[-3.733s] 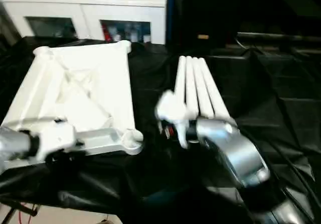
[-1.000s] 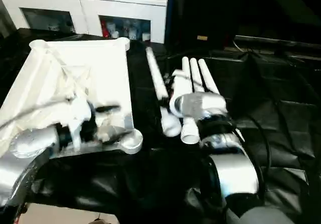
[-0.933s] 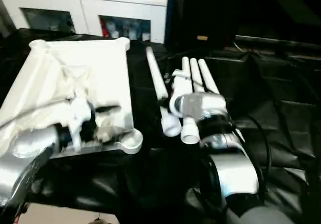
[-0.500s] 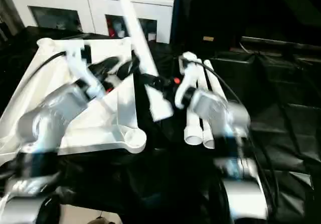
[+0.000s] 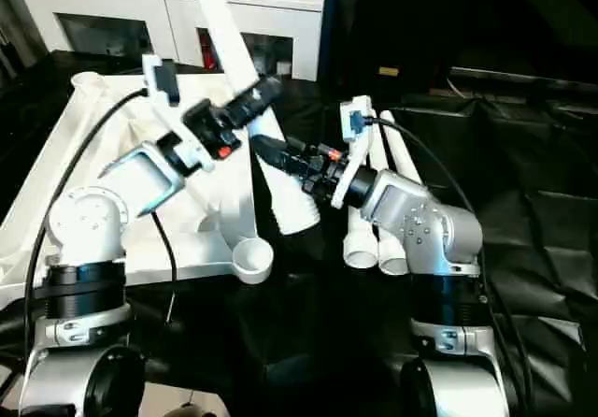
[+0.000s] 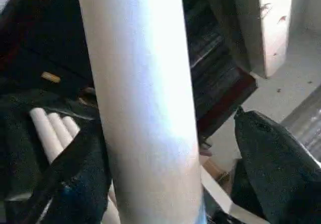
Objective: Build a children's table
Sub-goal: Pick table leg
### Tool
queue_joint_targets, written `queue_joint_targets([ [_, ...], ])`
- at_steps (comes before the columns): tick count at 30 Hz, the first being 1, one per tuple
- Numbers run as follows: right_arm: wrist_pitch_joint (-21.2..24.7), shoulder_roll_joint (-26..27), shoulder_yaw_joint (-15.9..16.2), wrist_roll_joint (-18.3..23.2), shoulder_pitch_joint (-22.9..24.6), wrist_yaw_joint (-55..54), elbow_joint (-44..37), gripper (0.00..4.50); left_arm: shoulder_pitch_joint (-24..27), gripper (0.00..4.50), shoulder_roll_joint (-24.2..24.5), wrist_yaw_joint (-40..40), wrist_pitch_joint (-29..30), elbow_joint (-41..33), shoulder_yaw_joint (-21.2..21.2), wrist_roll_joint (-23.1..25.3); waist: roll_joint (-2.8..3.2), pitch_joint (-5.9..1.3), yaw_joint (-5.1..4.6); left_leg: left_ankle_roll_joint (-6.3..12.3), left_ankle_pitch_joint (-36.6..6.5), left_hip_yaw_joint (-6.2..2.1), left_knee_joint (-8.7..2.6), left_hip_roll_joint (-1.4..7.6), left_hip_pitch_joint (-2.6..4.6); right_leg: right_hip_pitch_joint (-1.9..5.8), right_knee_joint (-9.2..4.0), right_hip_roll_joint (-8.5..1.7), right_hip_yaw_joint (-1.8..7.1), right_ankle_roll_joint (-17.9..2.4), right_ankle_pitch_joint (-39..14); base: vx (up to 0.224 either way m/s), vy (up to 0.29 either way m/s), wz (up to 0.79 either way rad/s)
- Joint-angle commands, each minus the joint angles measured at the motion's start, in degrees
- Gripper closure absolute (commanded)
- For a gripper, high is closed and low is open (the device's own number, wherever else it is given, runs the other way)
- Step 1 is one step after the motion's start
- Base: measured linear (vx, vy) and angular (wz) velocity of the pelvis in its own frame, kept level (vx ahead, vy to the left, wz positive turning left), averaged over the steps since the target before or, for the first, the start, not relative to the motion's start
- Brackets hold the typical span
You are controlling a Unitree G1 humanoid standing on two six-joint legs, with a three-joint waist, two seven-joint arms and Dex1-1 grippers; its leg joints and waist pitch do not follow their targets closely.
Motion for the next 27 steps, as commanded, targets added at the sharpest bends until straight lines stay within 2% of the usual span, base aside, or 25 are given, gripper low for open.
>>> queue_joint_targets([
  [1, -2.3, -0.1, 1.9, -2.7, 0.3, -1.7, -1.8, 2.67, -1.6, 1.01, -0.8, 4.3, 0.1, 0.0, -0.1, 1.8, 0.63, -3.93, 0.05, -0.72, -5.7, -0.67, -4.13, 1.74, 0.32, 3.45, -4.8, -3.46, 1.94, -12.7, -3.3, 0.0, 0.0, 0.0],
  [2, -4.0, 0.0, 4.2, -5.2, 0.0, -3.7, -2.9, 2.67, -2.3, 1.12, -1.3, 7.7, -0.4, 1.0, -0.2, 3.7, 0.72, -3.95, 0.05, -0.89, -5.6, -0.77, -4.18, 1.74, 0.35, 3.53, -4.77, -3.47, 1.92, -12.5, -3.1, 0.0, 0.0, 0.0],
  [4, -4.5, 0.8, 5.7, -6.9, -0.5, -5.8, -3.5, 2.67, -2.6, 1.34, -1.7, 9.7, -1.1, 1.6, -0.8, 5.3, 0.58, -3.97, -0.01, -1.0, -5.3, -0.8, -4.13, 1.64, 0.28, 3.59, -4.79, -3.45, 1.94, -11.9, -2.9, 0.0, 0.0, 0.0],
  [7, -5.3, 2.1, 7.7, -9.4, -1.0, -8.9, -4.0, 2.67, -3.5, 1.52, -2.7, 14.4, -3.1, 3.7, -0.3, 7.9, 0.76, -3.93, -0.21, -1.13, -5.0, -0.82, -4.12, 1.55, 0.22, 3.52, -4.85, -3.4, 1.97, -11.8, -2.5, 0.0, 0.0, 0.0],
  [10, -5.8, 3.4, 8.5, -10.5, -1.7, -11.6, -4.4, 2.67, -4.3, 1.8, -3.8, 19.5, -5.5, 5.7, 1.4, 9.3, 0.88, -4.09, -0.34, -1.2, -4.6, -0.92, -4.1, 1.57, 0.18, 3.66, -4.59, -3.42, 1.97, -12.2, -0.4, 0.0, 0.0, 0.0],
  [14, -6.3, 4.5, 8.6, -10.9, -1.9, -13.4, -4.7, 2.67, -4.6, 2.1, -4.2, 21.9, -6.1, 6.3, 2.6, 9.7, 0.84, -4.2, -0.44, -0.67, -3.4, -0.92, -4.04, 1.59, 0.15, 3.72, -4.35, -3.39, 1.89, -13.0, 2.8, 0.0, 0.0, 0.0],
  [19, -6.5, 5.0, 9.4, -11.6, -1.8, -14.1, -5.5, 2.67, -4.3, 2.47, -4.5, 21.6, -5.8, 5.5, 3.0, 8.5, 0.87, -4.22, -0.43, -0.06, -2.6, -0.85, -4.0, 1.63, 0.12, 3.82, -4.17, -3.48, 1.89, -13.7, 5.2, 0.0, 0.0, 0.0],
  [22, -6.7, 4.8, 9.9, -11.6, -1.6, -13.8, -6.0, 2.67, -3.8, 2.53, -4.4, 20.4, -5.1, 4.8, 2.1, 7.6, 0.93, -4.26, -0.4, 0.05, -2.4, -0.82, -3.98, 1.66, 0.17, 3.8, -4.11, -3.45, 1.85, -14.1, 6.1, 0.0, 0.0, 0.0],
  [23, -6.3, 4.7, 9.8, -11.0, -1.4, -13.4, -6.5, 2.11, -3.3, 2.56, -3.7, 18.5, -4.7, 4.2, 0.7, 7.8, 0.86, -4.29, -0.37, 0.36, -2.0, -0.85, -3.99, 1.72, 0.18, 3.85, -4.04, -3.52, 1.83, -14.2, 6.8, 0.0, 0.0, 0.0],
  [25, -3.3, 5.1, 7.7, -7.6, -1.1, -12.8, -7.2, 1.97, -1.9, 2.57, -2.0, 12.5, -4.7, 2.5, -2.6, 7.8, 0.91, -4.26, -0.3, 0.86, -1.7, -0.81, -4.01, 1.65, 0.23, 3.83, -4.08, -3.54, 1.86, -14.2, 6.7, 0.0, 0.0, 0.0],
  [27, -1.1, 4.2, 6.9, -5.5, -0.7, -11.1, -7.9, 1.8, -0.8, 2.6, -0.6, 7.9, -4.2, 1.0, -4.5, 6.9, 1.07, -4.24, -0.3, 0.99, -2.1, -0.74, -4.05, 1.75, 0.28, 3.7, -4.02, -3.48, 1.85, -14.1, 6.2, 0.0, 0.0, 0.0],
])
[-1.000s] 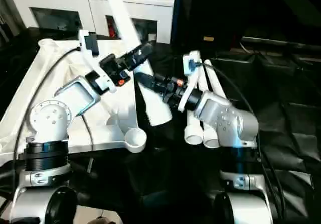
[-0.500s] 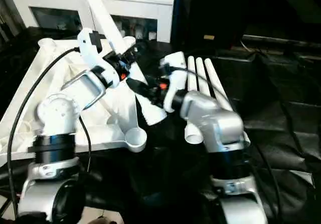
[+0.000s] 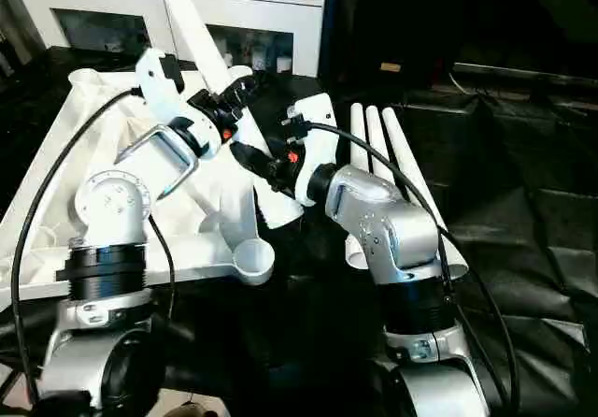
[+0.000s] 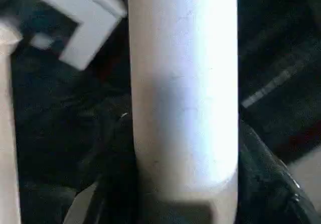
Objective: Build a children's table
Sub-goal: Pick table leg
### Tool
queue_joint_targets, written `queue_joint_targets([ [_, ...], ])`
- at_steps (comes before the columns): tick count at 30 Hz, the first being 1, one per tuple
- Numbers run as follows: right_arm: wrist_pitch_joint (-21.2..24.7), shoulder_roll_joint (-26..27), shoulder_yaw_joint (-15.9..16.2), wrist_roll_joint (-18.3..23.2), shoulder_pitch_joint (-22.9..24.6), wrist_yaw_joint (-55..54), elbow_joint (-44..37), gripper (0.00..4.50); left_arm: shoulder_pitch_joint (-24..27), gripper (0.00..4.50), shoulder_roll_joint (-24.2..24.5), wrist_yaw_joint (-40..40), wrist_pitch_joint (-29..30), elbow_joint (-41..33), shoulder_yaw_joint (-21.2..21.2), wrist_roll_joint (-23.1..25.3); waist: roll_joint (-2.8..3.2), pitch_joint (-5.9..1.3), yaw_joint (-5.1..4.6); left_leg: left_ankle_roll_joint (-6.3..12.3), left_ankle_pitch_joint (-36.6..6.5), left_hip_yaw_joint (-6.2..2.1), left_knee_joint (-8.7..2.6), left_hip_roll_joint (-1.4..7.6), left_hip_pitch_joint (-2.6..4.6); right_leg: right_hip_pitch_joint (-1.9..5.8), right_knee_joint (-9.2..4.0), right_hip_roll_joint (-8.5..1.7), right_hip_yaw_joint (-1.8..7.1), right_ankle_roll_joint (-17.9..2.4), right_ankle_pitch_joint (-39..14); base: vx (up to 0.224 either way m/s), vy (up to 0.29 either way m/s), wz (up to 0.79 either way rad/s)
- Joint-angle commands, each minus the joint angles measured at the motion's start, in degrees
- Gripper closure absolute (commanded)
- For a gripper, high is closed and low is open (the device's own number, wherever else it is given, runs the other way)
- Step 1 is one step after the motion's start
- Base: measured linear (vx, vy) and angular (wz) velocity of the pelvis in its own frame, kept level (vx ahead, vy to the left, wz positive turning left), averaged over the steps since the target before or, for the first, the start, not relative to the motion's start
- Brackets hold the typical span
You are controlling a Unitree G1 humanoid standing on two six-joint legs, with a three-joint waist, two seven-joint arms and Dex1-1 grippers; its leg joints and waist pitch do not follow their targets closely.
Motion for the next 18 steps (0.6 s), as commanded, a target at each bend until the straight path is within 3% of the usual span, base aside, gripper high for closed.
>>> queue_joint_targets([
  [1, 2.4, -1.3, 0.1, 3.3, 0.2, 3.5, -3.2, 1.61, 1.1, 2.61, 1.4, -6.0, 1.1, -1.5, -3.9, -0.4, 0.81, -4.41, 0.26, 0.77, -2.1, -0.67, -3.99, 1.79, 0.71, 3.77, -3.19, -3.47, 2.0, -14.4, 6.2, 0.0, 0.0, 0.0],
  [7, 7.9, -9.8, 2.3, 8.4, 3.0, 15.5, -5.9, 1.21, 3.0, 2.62, 8.6, -24.5, 4.0, -5.6, -7.9, -6.6, 0.85, -4.35, 0.69, -0.03, -3.2, -0.6, -4.04, 1.78, 0.84, 3.85, -3.24, -3.54, 1.97, -14.4, 4.8, 0.0, 0.0, 0.0],
  [9, 8.5, -10.6, 2.5, 9.1, 3.3, 16.6, -6.4, 1.19, 3.2, 2.62, 9.3, -26.7, 4.1, -6.0, -8.1, -7.4, 0.86, -4.25, 0.81, -0.01, -3.5, -0.49, -4.02, 1.78, 0.82, 3.74, -3.31, -3.53, 2.02, -14.8, 4.0, 0.0, 0.0, 0.0],
  [10, 9.0, -12.1, 3.4, 9.8, 3.9, 18.6, -7.5, 1.19, 3.4, 2.62, 10.1, -30.1, 4.3, -7.0, -8.7, -8.7, 0.35, -4.3, 0.88, 0.18, -3.2, -0.45, -4.01, 1.81, 0.85, 3.86, -3.23, -3.59, 2.06, -14.9, 3.8, 0.0, 0.0, 0.0],
  [13, 8.8, -15.2, 6.5, 9.7, 5.5, 22.0, -9.7, 1.19, 3.7, 2.62, 10.6, -36.8, 5.2, -9.3, -8.3, -13.3, 0.42, -4.19, 0.97, 0.09, -3.2, -0.38, -3.99, 1.85, 0.82, 3.8, -3.34, -3.63, 2.08, -14.7, 2.3, 0.0, 0.0, 0.0],
  [18, 9.6, -15.5, 6.9, 10.8, 5.7, 23.0, -9.9, 1.58, 3.1, 2.62, 10.2, -38.3, 5.0, -8.8, -7.8, -14.8, 0.39, -4.0, 0.79, -0.23, -5.8, -0.37, -4.1, 1.88, 0.94, 3.57, -3.87, -3.65, 2.15, -14.0, -3.4, 0.0, 0.0, 0.0],
])
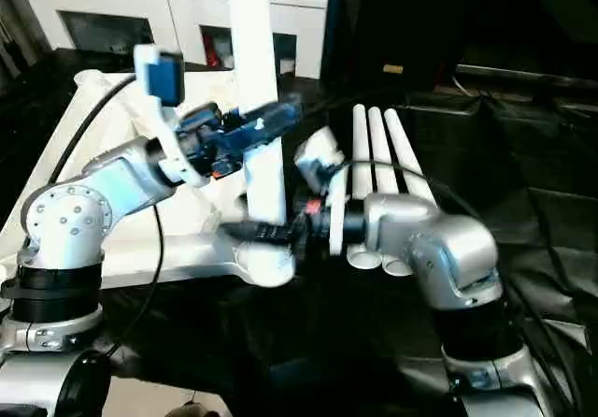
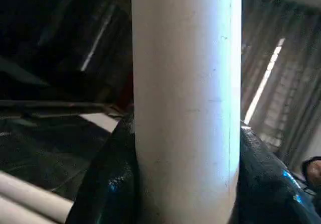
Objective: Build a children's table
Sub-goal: Pick table leg
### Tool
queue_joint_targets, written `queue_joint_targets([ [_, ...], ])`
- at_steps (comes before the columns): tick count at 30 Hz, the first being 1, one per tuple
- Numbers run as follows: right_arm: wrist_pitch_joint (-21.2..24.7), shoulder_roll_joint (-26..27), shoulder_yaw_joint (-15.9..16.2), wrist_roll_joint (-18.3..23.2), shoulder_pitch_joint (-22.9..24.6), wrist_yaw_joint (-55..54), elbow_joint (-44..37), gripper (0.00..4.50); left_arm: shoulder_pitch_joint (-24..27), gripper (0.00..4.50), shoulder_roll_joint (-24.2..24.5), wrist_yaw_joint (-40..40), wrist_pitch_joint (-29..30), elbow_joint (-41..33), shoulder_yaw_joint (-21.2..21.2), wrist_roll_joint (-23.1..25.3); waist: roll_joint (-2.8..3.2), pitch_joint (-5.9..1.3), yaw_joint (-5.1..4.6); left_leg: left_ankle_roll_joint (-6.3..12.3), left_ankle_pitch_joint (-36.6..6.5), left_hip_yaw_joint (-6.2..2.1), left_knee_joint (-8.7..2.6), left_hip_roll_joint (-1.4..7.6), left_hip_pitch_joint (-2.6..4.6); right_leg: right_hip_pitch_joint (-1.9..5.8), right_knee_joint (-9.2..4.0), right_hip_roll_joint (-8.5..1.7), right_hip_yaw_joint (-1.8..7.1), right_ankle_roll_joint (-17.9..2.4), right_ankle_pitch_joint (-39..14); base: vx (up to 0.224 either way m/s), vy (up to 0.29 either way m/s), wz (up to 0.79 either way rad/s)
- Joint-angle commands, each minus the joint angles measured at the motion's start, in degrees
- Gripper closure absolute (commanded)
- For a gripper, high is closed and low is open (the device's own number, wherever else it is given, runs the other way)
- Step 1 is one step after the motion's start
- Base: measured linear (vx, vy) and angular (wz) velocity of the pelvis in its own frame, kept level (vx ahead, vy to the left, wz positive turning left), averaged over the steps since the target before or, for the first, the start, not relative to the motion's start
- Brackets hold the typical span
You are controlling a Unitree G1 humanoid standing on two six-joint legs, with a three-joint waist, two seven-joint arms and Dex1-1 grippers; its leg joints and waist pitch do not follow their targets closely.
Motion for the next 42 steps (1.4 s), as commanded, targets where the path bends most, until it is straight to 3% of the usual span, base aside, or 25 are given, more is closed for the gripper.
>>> queue_joint_targets([
  [1, 1.2, -0.3, -0.2, 0.8, -0.2, 0.0, -0.3, 1.72, -0.7, 2.63, 0.2, -1.8, 0.2, -0.8, 0.0, -1.8, 0.18, -3.96, -0.03, -0.37, -6.0, -0.42, -4.14, 1.84, 0.66, 3.44, -4.1, -3.6, 2.14, -13.4, -4.8, 0.0, 0.0, 0.0],
  [11, 0.9, 0.7, -0.4, 1.8, -0.1, -1.5, -0.6, 2.51, 0.3, 2.64, 0.3, -3.6, 0.8, -1.3, -0.1, -3.8, 0.26, -4.19, 0.07, -0.7, -4.4, -0.46, -4.07, 1.75, 0.56, 3.31, -3.88, -3.48, 2.05, -13.0, -3.3, 0.0, 0.0, 0.0],
  [17, 0.4, 1.9, -1.1, 1.6, 0.0, -3.9, -0.2, 2.55, 1.8, 2.64, 0.3, -3.7, 1.0, -3.0, -0.1, -4.6, 0.29, -4.23, 0.07, -0.89, -4.4, -0.47, -4.09, 1.8, 0.58, 3.35, -3.81, -3.48, 2.03, -13.1, -2.7, 0.0, 0.0, 0.0],
  [18, 0.1, 2.3, -1.2, 1.3, -0.1, -4.7, -0.1, 2.55, 2.1, 2.64, 0.1, -2.0, -0.4, -3.0, -0.5, -2.5, 0.34, -4.2, 0.07, -0.94, -4.6, -0.44, -4.1, 1.74, 0.58, 3.33, -3.87, -3.45, 2.03, -13.0, -3.1, 0.0, 0.0, 0.0],
  [20, -0.6, 3.4, -1.6, 0.4, -0.4, -6.8, 0.0, 2.55, 2.4, 1.94, -0.5, 1.8, -3.6, -2.6, -1.3, 2.1, 0.22, -4.14, 0.0, -1.26, -5.1, -0.48, -4.17, 1.88, 0.62, 3.3, -4.05, -3.54, 2.07, -12.6, -4.0, 0.0, 0.0, 0.0],
  [22, -0.7, 4.6, -2.2, -0.2, -0.7, -8.8, 0.4, 2.55, 2.7, 1.92, -1.4, 4.9, -7.0, -3.2, -2.0, 5.8, 0.25, -4.12, 0.09, -1.39, -5.1, -0.55, -4.27, 2.0, 0.57, 3.33, -4.18, -3.65, 2.12, -12.2, -4.7, 0.0, 0.0, 0.0],
  [27, -1.8, 6.5, -2.3, -1.8, -1.6, -12.6, 1.2, 2.56, 1.9, 1.56, -3.1, 15.7, -8.5, -2.4, -2.0, 11.9, 0.09, -4.18, 0.2, -1.79, -4.6, -0.52, -4.18, 1.87, 0.49, 3.35, -4.08, -3.57, 2.17, -11.0, -4.8, 0.0, 0.0, 0.0],
  [31, -3.2, 8.2, -2.0, -4.2, -2.8, -16.5, 2.4, 2.56, 1.2, 1.56, -4.7, 25.9, -6.6, -2.0, -1.1, 15.6, -0.11, -4.25, 0.07, -1.99, -3.8, -0.52, -4.05, 1.7, 0.41, 3.36, -3.98, -3.44, 2.07, -11.1, -3.5, 0.0, 0.0, 0.0],
  [32, -3.8, 8.8, -1.9, -5.1, -3.3, -17.9, 3.0, 2.56, 1.1, 1.72, -5.4, 28.1, -6.8, -2.1, -0.8, 16.6, -0.43, -4.24, 0.09, -1.81, -3.5, -0.48, -4.05, 1.69, 0.31, 3.43, -3.96, -3.48, 2.14, -11.0, -3.6, 0.0, 0.0, 0.0],
  [33, -4.1, 9.1, -1.7, -5.6, -3.6, -18.5, 3.3, 2.56, 1.0, 1.82, -6.0, 29.3, -7.2, -2.1, -0.4, 16.9, -0.28, -4.21, 0.08, -1.92, -3.6, -0.52, -4.08, 1.76, 0.33, 3.35, -3.94, -3.49, 2.11, -11.1, -3.8, 0.0, 0.0, 0.0],
  [42, -5.7, 9.0, 0.3, -8.4, -4.7, -19.6, 3.9, 2.56, 0.6, 2.38, -6.3, 30.1, -7.6, -1.9, -0.6, 16.4, -0.15, -4.25, 0.15, -1.43, -3.4, -0.48, -3.98, 1.61, 0.37, 3.28, -3.97, -3.39, 2.07, -10.5, -3.4, 0.0, 0.0, 0.0],
])
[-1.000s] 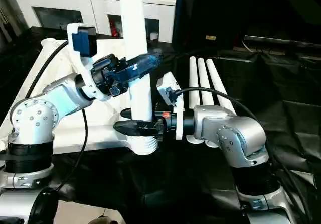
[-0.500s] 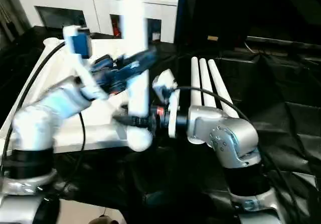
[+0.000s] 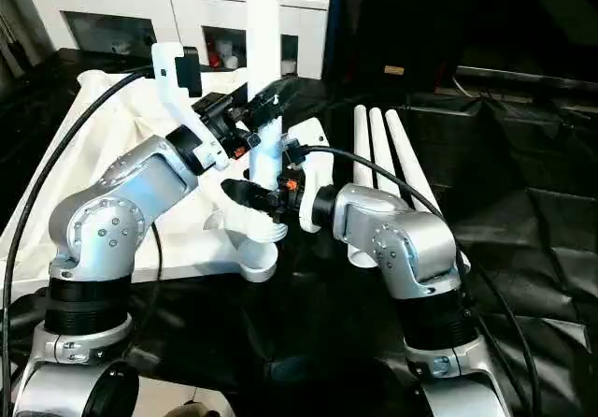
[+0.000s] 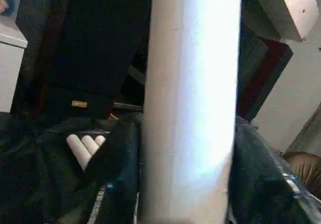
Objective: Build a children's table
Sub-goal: Pick table leg
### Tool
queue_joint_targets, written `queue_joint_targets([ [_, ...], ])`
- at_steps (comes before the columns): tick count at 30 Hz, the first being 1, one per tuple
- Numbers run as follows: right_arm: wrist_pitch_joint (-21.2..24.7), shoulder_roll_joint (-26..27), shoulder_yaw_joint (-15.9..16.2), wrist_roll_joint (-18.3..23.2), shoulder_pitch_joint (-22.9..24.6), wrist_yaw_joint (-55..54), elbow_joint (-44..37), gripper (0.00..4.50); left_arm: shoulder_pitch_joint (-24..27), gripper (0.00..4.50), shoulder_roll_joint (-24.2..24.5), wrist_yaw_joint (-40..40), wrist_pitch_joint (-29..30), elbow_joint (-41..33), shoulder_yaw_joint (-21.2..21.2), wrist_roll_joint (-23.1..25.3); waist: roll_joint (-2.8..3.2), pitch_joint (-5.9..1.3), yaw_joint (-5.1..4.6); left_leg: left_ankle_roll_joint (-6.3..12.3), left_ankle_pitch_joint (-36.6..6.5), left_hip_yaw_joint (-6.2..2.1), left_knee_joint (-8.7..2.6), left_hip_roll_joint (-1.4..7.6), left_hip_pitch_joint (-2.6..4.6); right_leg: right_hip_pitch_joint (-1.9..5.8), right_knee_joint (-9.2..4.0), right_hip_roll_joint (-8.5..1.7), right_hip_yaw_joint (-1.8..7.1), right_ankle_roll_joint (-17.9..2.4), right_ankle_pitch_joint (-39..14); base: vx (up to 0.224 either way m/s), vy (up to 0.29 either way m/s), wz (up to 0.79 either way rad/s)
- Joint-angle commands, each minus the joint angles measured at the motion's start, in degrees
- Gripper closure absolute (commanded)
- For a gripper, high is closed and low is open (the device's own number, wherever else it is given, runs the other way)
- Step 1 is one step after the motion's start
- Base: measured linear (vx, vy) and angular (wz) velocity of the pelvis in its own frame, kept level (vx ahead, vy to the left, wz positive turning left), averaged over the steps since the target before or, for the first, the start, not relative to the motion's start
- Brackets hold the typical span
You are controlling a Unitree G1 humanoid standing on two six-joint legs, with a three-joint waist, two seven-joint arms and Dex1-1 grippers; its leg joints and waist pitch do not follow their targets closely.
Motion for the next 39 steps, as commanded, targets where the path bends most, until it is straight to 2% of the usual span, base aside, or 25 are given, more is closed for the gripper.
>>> queue_joint_targets([
  [1, -3.2, -0.1, 1.0, -0.5, -1.6, 0.8, -2.3, 2.56, -0.4, 2.51, 0.4, 2.6, 0.2, 1.5, 1.7, 1.2, -0.14, -4.23, -0.12, -1.46, -3.6, -0.45, -3.99, 1.65, 0.43, 3.29, -3.9, -3.42, 2.06, -10.6, -3.5, 0.0, 0.0, 0.0],
  [2, -3.4, 0.2, 0.4, -0.3, -1.6, 0.4, -1.6, 2.0, -0.5, 2.6, 0.1, 2.1, 0.2, 1.6, 1.9, 0.6, -0.02, -4.21, -0.13, -1.55, -3.8, -0.46, -3.97, 1.65, 0.43, 3.26, -3.88, -3.42, 2.08, -10.7, -3.5, 0.0, 0.0, 0.0],
  [3, -3.3, 0.3, 0.3, -0.2, -1.6, 0.4, -1.6, 1.86, -0.5, 2.59, 0.1, 2.0, 0.2, 1.7, 1.9, 0.6, -0.06, -4.2, -0.18, -1.51, -4.0, -0.41, -3.96, 1.59, 0.46, 3.24, -3.95, -3.38, 2.1, -10.7, -3.6, 0.0, 0.0, 0.0],
  [6, -2.6, 0.1, -0.5, 0.6, -1.6, 1.0, -1.3, 1.8, -0.5, 2.62, 0.2, 0.9, 0.0, 2.1, 1.8, 0.1, -0.02, -4.2, -0.27, -1.56, -4.8, -0.49, -4.04, 1.57, 0.5, 3.29, -4.05, -3.37, 2.05, -10.5, -4.3, 0.0, 0.0, 0.0],
  [7, -2.7, -0.5, -0.5, 0.6, -1.5, 1.7, -1.4, 1.54, -0.5, 2.64, 0.4, 0.0, -0.2, 2.3, 1.6, -0.2, 0.11, -4.24, -0.28, -1.63, -4.6, -0.52, -4.02, 1.61, 0.53, 3.29, -3.99, -3.36, 2.07, -10.5, -4.2, 0.0, 0.0, 0.0],
  [10, -2.2, -1.9, -0.7, 1.5, -1.4, 3.9, -1.7, 1.4, -0.5, 2.65, 0.9, -2.2, -0.7, 2.8, 1.2, -0.8, 0.07, -4.34, -0.21, -1.11, -3.9, -0.47, -3.9, 1.58, 0.53, 3.35, -3.85, -3.3, 2.06, -11.0, -2.2, 0.0, 0.0, 0.0],
  [11, -2.2, -5.9, 0.7, 2.7, -0.5, 9.9, -3.5, 1.4, -0.3, 2.65, 2.1, -5.4, -1.0, 3.2, 0.3, -1.1, 0.15, -4.38, -0.15, -0.9, -3.7, -0.47, -3.86, 1.57, 0.52, 3.38, -3.76, -3.29, 2.07, -11.0, -1.7, 0.0, 0.0, 0.0],
  [12, -2.3, -6.2, 0.8, 2.7, -0.4, 10.4, -3.7, 1.36, -0.3, 2.65, 2.1, -5.6, -1.0, 3.2, 0.3, -1.2, 0.05, -4.38, 0.18, -0.45, -3.9, -0.46, -3.81, 1.65, 0.65, 3.5, -3.79, -3.29, 2.07, -11.0, -1.7, 0.0, 0.0, 0.0],
  [14, -2.0, -9.6, 0.8, 4.8, 0.5, 15.3, -5.1, 1.36, -0.6, 2.65, 2.9, -7.9, -1.2, 4.0, 0.0, -1.4, 0.05, -4.39, 0.44, 0.17, -3.7, -0.39, -3.74, 1.68, 0.62, 3.56, -3.72, -3.38, 2.11, -11.4, -0.7, 0.0, 0.0, 0.0],
  [16, -1.6, -10.0, 0.4, 5.3, 0.4, 15.7, -5.0, 1.36, -0.7, 2.66, 3.0, -8.6, -1.3, 4.1, 0.0, -1.6, -0.02, -4.37, 0.32, 0.44, -3.3, -0.4, -3.73, 1.65, 0.44, 3.54, -3.68, -3.44, 2.04, -12.3, -0.6, 0.0, 0.0, 0.0],
  [18, -1.1, -11.2, 0.3, 5.1, 0.2, 16.4, -3.6, 1.36, -0.7, 2.66, 2.7, -11.7, -1.5, 3.5, 0.8, -4.1, -0.18, -4.32, 0.17, 0.58, -3.5, -0.41, -3.75, 1.59, 0.34, 3.66, -3.73, -3.47, 2.02, -12.6, -1.8, 0.0, 0.0, 0.0],
  [22, -1.5, -11.7, 0.3, 4.9, 0.0, 16.9, -2.1, 1.36, 0.0, 2.66, 2.1, -14.0, -2.5, 2.8, 1.5, -6.2, -0.26, -4.33, 0.03, 0.68, -4.0, -0.32, -3.7, 1.75, 0.48, 3.49, -3.84, -3.54, 2.06, -13.4, -3.3, 0.0, 0.0, 0.0],
  [29, -0.2, -11.6, 0.4, 6.1, 0.2, 17.8, -2.0, 1.36, 0.7, 2.66, 1.6, -15.1, -1.9, 1.6, 1.2, -7.3, -0.45, -4.4, 0.15, 1.3, -3.0, -0.31, -3.65, 1.78, 0.54, 3.47, -3.71, -3.43, 2.03, -13.4, -2.2, 0.0, 0.0, 0.0],
  [36, 0.2, -11.2, 0.6, 6.7, 0.1, 18.0, -1.8, 1.36, 1.4, 2.66, 2.2, -16.7, -1.7, 0.9, 0.2, -8.1, -0.43, -4.35, 0.19, 1.01, -3.3, -0.3, -3.7, 1.82, 0.53, 3.41, -3.79, -3.51, 2.05, -12.9, -3.6, 0.0, 0.0, 0.0],
  [37, 0.3, -11.3, 0.6, 6.9, 0.1, 18.0, -1.8, 1.73, 1.6, 2.66, 2.3, -16.9, -1.7, 0.8, 0.2, -8.3, -0.43, -4.36, 0.18, 0.99, -3.3, -0.3, -3.7, 1.82, 0.52, 3.43, -3.78, -3.51, 2.05, -12.8, -3.5, 0.0, 0.0, 0.0],
  [39, 0.6, -11.3, 0.6, 7.0, 0.1, 18.1, -1.8, 1.77, 1.8, 2.66, 2.5, -17.2, -1.5, 0.5, 0.1, -8.6, -0.44, -4.37, 0.19, 1.04, -3.2, -0.29, -3.68, 1.8, 0.54, 3.42, -3.77, -3.46, 2.03, -12.8, -3.3, 0.0, 0.0, 0.0],
])
